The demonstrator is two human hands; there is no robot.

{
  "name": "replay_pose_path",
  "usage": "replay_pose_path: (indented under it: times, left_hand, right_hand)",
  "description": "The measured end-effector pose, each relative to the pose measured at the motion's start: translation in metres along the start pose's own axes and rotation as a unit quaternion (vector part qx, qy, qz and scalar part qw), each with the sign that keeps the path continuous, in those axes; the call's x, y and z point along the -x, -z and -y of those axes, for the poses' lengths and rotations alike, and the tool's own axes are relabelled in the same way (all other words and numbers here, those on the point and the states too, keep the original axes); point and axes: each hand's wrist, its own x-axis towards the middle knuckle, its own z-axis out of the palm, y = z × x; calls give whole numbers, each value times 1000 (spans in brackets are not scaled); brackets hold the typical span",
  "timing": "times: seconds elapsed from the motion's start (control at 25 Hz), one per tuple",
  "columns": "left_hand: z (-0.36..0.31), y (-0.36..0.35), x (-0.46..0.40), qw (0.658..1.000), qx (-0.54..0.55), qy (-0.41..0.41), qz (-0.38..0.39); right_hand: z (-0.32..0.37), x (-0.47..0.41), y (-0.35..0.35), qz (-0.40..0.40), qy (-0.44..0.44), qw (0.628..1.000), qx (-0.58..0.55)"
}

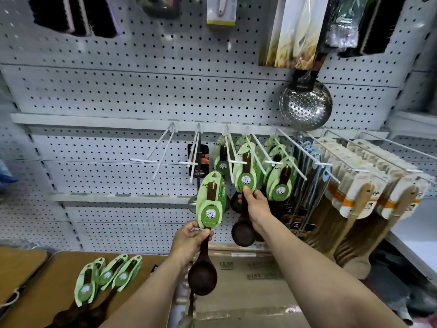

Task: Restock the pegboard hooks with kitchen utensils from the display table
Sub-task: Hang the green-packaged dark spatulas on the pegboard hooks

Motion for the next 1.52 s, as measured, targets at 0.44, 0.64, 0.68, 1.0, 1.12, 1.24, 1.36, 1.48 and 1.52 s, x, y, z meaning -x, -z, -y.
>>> replay_pose_path:
  times: [0.44,0.64,0.68,1.0,1.12,1.24,1.36,1.48,1.52]
  left_hand:
    - [8,-16,41,1000,4,-14,5]
    - [17,-38,84,1000,13,-22,9]
    - [18,-42,92,1000,15,-26,10]
    - [9,-73,130,997,27,-56,36]
    - [2,-83,134,996,30,-62,49]
    - [1,-88,130,997,9,-65,48]
    - [2,-91,124,997,2,-64,45]
    - [-1,-92,118,997,-7,-69,42]
    - [-2,-92,115,997,-10,-71,43]
  right_hand:
    - [4,29,22,44,-46,997,42]
    - [3,102,35,145,-2,988,44]
    - [4,113,39,154,20,986,53]
    - [18,154,67,131,97,986,45]
    - [30,158,74,99,119,988,22]
    - [42,153,77,90,139,986,13]
    - [48,148,74,95,143,985,21]
    - [48,139,72,87,144,986,13]
    - [48,138,73,86,140,986,7]
